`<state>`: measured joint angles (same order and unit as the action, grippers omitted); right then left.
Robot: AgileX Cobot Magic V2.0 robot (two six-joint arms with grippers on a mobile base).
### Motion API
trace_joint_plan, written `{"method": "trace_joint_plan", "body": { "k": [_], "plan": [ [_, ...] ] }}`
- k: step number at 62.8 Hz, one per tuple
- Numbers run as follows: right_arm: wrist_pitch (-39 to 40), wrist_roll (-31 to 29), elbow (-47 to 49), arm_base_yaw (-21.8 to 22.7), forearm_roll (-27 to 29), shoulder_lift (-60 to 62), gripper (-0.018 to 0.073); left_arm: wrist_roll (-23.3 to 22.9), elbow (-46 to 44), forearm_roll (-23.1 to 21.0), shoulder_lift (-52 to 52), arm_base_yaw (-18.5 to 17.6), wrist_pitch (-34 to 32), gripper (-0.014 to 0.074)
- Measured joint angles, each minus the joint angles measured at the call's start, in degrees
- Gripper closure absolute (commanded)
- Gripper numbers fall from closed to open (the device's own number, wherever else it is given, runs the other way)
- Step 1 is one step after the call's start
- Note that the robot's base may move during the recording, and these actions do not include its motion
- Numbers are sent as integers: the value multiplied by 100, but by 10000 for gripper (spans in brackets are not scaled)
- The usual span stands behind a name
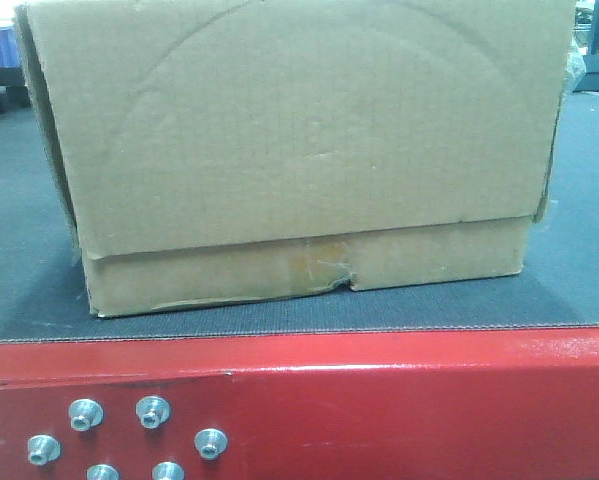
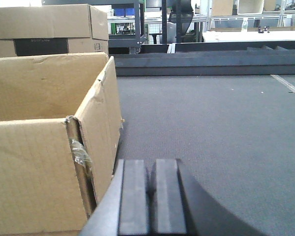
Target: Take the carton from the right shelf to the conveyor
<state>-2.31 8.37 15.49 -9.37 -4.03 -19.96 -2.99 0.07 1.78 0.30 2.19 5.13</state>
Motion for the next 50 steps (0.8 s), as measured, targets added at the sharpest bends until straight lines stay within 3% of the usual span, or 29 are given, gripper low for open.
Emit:
{"method": "trace_joint_plan", "body": {
  "k": [9,17,23,35,50],
  "plan": [
    [-10,-104,-4,24,36,0,629,0,0,0,0,0,-12,614],
    [-39,-1034,-111,284,678,21,629,0,0,0,0,0,-22,614],
    [-39,-1394,-334,629,925,207,629,0,0,0,0,0,-32,614],
    [-17,-1539,-1175,1200,1168,1208,629,0,0,0,0,0,-35,614],
    [-19,-1551,-1543,1252,1230,1954,629,0,0,0,0,0,-47,614]
  ]
}}
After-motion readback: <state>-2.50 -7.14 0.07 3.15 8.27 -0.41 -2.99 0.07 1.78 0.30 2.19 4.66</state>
